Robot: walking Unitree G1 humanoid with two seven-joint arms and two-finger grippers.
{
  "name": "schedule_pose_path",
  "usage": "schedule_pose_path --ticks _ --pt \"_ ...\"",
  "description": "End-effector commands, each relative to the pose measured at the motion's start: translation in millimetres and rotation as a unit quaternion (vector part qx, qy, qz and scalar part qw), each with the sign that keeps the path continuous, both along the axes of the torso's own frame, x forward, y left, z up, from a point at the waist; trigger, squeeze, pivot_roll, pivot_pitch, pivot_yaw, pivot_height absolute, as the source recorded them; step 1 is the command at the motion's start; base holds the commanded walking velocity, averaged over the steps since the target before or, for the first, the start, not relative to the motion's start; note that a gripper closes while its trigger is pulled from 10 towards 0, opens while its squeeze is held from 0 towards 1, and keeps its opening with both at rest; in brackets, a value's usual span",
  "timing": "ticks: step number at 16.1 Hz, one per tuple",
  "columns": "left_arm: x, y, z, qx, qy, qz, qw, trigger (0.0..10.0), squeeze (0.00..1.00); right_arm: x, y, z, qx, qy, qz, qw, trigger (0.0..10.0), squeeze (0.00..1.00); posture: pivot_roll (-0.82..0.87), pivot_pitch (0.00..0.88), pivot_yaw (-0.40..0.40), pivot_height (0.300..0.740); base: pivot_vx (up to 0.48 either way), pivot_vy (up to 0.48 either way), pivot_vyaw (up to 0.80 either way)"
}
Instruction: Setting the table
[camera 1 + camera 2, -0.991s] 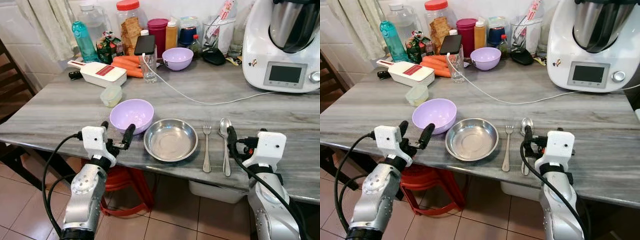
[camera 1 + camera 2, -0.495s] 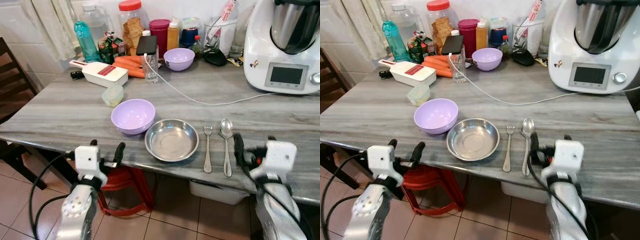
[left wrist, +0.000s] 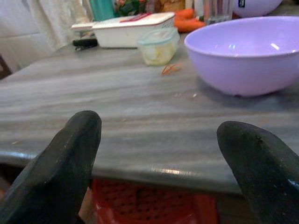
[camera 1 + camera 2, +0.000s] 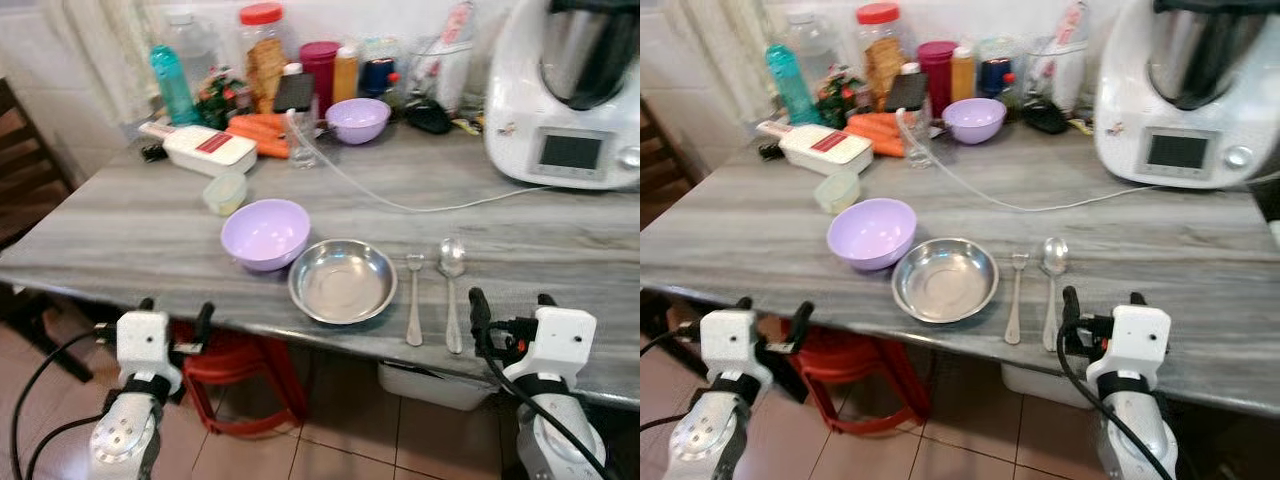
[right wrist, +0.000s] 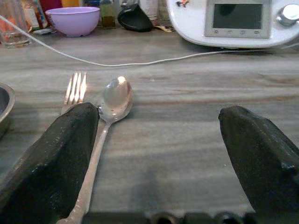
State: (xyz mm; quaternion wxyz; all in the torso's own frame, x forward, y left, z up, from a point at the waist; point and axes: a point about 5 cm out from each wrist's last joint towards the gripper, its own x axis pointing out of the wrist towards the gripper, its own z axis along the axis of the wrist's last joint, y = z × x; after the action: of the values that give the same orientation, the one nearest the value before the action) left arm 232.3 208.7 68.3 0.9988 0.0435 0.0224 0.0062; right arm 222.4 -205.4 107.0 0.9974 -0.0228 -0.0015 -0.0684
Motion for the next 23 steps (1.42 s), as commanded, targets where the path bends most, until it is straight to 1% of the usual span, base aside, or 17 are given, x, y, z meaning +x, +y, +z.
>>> schedule_pose_path --ticks 1,3,4,5,8,9,11,12,13,14,15,16,18,19,20,22,23 --pt "1.0 3.8 6.1 0.01 -0.01 0.005 1.0 10.0 0.0 1.5 5.3 6.2 0.0 -0.015 0.012 1.0 10.0 0.0 -0.1 0.003 0.093 0.74 0.0 0.0 -0.8" --pt "3.3 -0.5 5.5 0.008 -0.008 0.0 1.0 10.0 0.0 6.3 6.8 8.4 0.002 -0.021 0.016 1.0 10.0 0.0 -0.1 0.0 0.091 0.74 0.0 0.0 -0.56" --pt "6.1 -7.7 7.7 0.007 -0.015 -0.008 1.0 10.0 0.0 10.4 6.2 12.2 -0.001 -0.029 0.018 0.999 10.0 0.0 -0.1 0.0 0.093 0.74 0.0 0.0 0.0" --pt "6.3 -10.6 8.6 0.004 -0.016 -0.01 1.0 10.0 0.0 11.5 5.3 14.0 -0.002 -0.032 0.018 0.999 10.0 0.0 -0.1 0.0 0.095 0.74 0.0 0.0 0.0" --pt "2.4 -21.8 11.3 -0.005 -0.014 -0.029 0.999 10.0 0.0 14.4 1.3 22.1 -0.004 -0.043 0.013 0.999 10.0 0.0 -0.09 0.003 0.09 0.74 0.0 0.0 0.0" --pt "2.4 -25.7 13.4 -0.007 -0.012 -0.047 0.999 10.0 0.0 15.3 3.4 22.3 -0.002 -0.043 0.013 0.999 10.0 0.0 -0.09 0.011 0.076 0.74 0.0 0.0 0.0" --pt "9.0 -22.6 14.2 0.006 -0.008 -0.064 0.998 10.0 0.0 20.6 12.3 17.2 0.014 -0.033 0.013 0.999 10.0 0.0 -0.07 0.0 0.056 0.74 0.0 0.0 0.0" --pt "14.7 -21.5 18.2 0.006 -0.012 -0.062 0.998 10.0 0.0 24.5 20.1 19.4 0.021 -0.037 0.029 0.999 10.0 0.0 -0.07 0.0 0.056 0.74 0.0 0.0 -0.61" --pt "20.6 -23.8 20.7 0.009 -0.017 -0.06 0.998 10.0 0.0 27.5 25.9 15.2 0.026 -0.035 0.043 0.998 10.0 0.0 -0.05 0.0 0.068 0.74 0.0 0.0 -0.59" --pt "22.0 -23.4 22.3 0.006 -0.017 -0.055 0.998 10.0 0.0 28.5 26.7 15.3 0.027 -0.034 0.044 0.998 10.0 0.0 -0.05 0.0 0.069 0.74 0.0 0.0 -0.59" --pt "23.9 -27.4 27.3 -0.001 -0.02 -0.057 0.998 10.0 0.0 31.8 29.3 16.9 0.03 -0.037 0.051 0.998 10.0 0.0 -0.05 0.0 0.079 0.74 0.0 0.0 0.0" --pt "24.9 -30.7 24.2 -0.005 -0.016 -0.06 0.998 10.0 0.0 35.3 29.4 16.0 0.033 -0.038 0.049 0.998 10.0 0.0 -0.06 0.0 0.08 0.74 0.0 0.0 0.0" --pt "27.2 -31.4 21.4 -0.009 -0.015 -0.054 0.998 10.0 0.0 36.9 29.9 16.4 0.039 -0.039 0.041 0.998 10.0 0.0 -0.07 0.0 0.074 0.74 0.0 0.0 0.0" --pt "29.4 -33.0 21.8 -0.014 -0.017 -0.048 0.999 10.0 0.0 36.5 33.7 17.4 0.033 -0.042 0.052 0.997 10.0 0.0 -0.07 0.0 0.075 0.74 0.0 0.0 0.0" --pt "30.0 -33.1 21.7 -0.018 -0.016 -0.039 0.999 10.0 0.0 35.7 34.0 16.7 0.03 -0.042 0.056 0.997 10.0 0.0 -0.07 0.0 0.076 0.74 0.0 0.0 0.0" --pt "31.2 -33.3 20.5 -0.029 -0.013 -0.026 0.999 10.0 0.0 35.4 30.3 15.3 0.03 -0.042 0.047 0.998 10.0 0.0 -0.08 0.0 0.088 0.74 -0.278 0.0 0.0" --pt "33.4 -38.6 19.9 -0.028 -0.011 -0.033 0.999 10.0 0.0 37.3 25.8 17.5 0.036 -0.047 0.028 0.998 10.0 0.0 -0.08 0.0 0.091 0.74 -0.285 0.0 0.0"
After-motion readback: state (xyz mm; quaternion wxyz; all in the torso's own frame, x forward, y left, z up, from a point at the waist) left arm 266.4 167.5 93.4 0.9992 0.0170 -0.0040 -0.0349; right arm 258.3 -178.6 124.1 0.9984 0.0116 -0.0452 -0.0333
